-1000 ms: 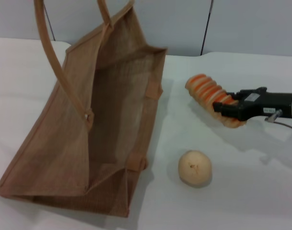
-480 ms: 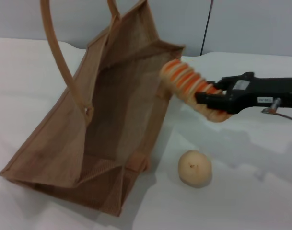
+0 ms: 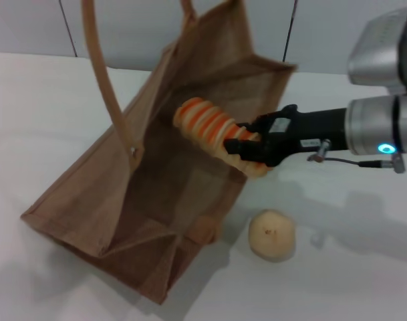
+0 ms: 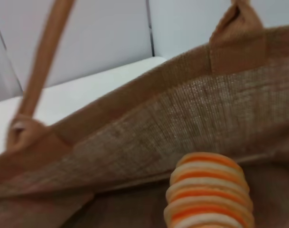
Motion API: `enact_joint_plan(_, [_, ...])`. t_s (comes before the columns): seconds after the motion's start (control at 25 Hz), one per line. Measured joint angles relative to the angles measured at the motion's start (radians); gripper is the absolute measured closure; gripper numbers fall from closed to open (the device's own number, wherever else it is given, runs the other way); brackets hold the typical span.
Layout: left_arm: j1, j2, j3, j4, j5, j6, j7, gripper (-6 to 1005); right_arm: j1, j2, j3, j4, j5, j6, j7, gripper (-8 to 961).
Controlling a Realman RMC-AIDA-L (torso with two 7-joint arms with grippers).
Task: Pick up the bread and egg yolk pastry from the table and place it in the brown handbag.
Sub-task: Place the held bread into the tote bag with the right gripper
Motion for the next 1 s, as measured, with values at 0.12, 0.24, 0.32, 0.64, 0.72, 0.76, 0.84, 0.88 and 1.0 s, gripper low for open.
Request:
enact_joint_plan(0.12, [-0.001,-0.001,0.024,0.007,-0.023,0.0,-0.018,878,0.047,-0.001,-0.008,0.075,0.004,-0.04,-0.006,588])
enact_joint_plan(0.24, [-0.001,-0.002,0.052,0.009,-0.032,0.004,-0.04,878,0.089,-0.001,-0.009,0.153,0.033,-0.089,-0.035,597])
enact_joint_plan(0.32, [0.002,-0.002,0.072,0.01,-0.038,0.008,-0.05,878,0.122,-0.001,-0.01,0.22,0.075,-0.14,-0.072,604])
enact_joint_plan(0.64, [0.014,-0.004,0.125,0.042,-0.079,0.011,-0.082,877,0.204,-0.004,-0.002,0.365,0.175,-0.194,-0.172,623])
enact_joint_plan(0.72, [0.015,-0.004,0.14,0.045,-0.089,0.013,-0.087,877,0.229,-0.003,0.0,0.394,0.179,-0.206,-0.188,625])
enact_joint_plan(0.76, [0.014,-0.004,0.151,0.047,-0.093,0.017,-0.09,877,0.24,-0.002,0.0,0.405,0.181,-0.214,-0.197,626])
enact_joint_plan(0.84, [0.014,-0.004,0.172,0.048,-0.095,0.028,-0.097,878,0.25,-0.001,-0.004,0.412,0.192,-0.231,-0.208,629])
enact_joint_plan(0.88, [0.013,-0.004,0.182,0.048,-0.095,0.035,-0.1,878,0.253,-0.001,-0.006,0.414,0.2,-0.24,-0.211,631])
enact_joint_plan(1.0, [0.014,-0.004,0.212,0.048,-0.096,0.051,-0.104,878,0.262,-0.003,-0.007,0.425,0.225,-0.248,-0.216,636])
